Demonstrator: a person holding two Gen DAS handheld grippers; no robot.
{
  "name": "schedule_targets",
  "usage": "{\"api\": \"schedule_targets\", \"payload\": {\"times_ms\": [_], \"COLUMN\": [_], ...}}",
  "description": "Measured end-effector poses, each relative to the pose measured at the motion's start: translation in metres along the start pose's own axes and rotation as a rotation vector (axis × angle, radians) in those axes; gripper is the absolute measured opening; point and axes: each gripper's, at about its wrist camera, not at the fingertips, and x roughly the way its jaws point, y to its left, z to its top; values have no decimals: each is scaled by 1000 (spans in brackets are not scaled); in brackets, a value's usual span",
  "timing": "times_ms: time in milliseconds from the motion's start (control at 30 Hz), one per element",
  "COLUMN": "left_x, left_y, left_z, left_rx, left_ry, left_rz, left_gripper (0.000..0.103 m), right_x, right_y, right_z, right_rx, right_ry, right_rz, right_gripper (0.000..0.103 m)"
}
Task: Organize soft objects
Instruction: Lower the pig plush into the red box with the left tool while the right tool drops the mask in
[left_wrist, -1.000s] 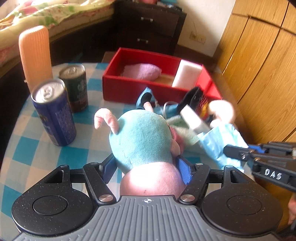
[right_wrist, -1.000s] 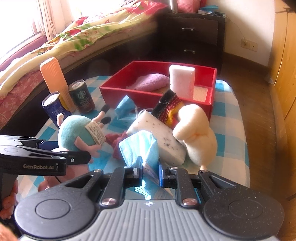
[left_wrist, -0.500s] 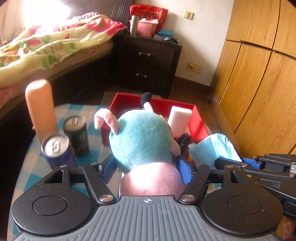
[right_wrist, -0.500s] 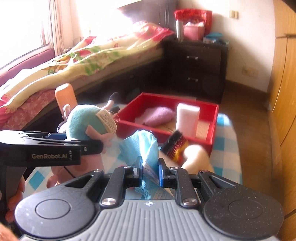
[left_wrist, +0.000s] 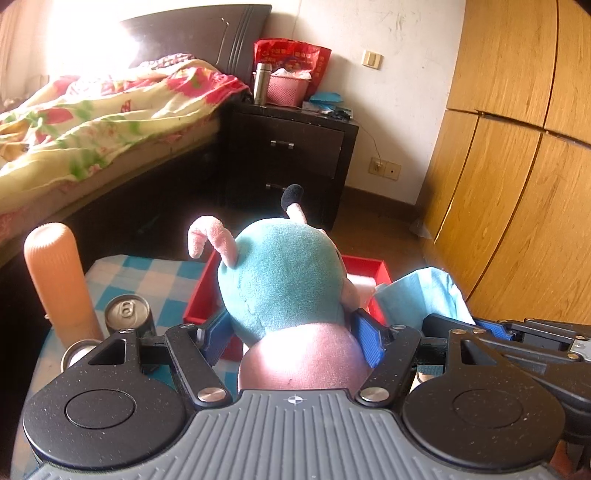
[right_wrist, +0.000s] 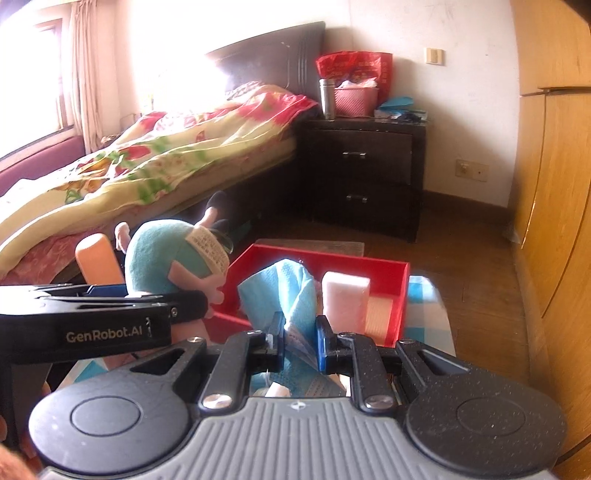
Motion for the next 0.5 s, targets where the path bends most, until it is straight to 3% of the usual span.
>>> {"api": "schedule_targets", "payload": {"times_ms": [500], "left_x": [73], "left_y": [9], "left_z": [36], "left_rx": [-19], "left_ry": [-22], "left_rz": [55], "left_gripper": [69], "right_x": [91], "right_y": [-40], "right_z": [34], "right_rx": [97], "right_ry": [-1], "right_rz": [-103], "right_gripper": [0]}}
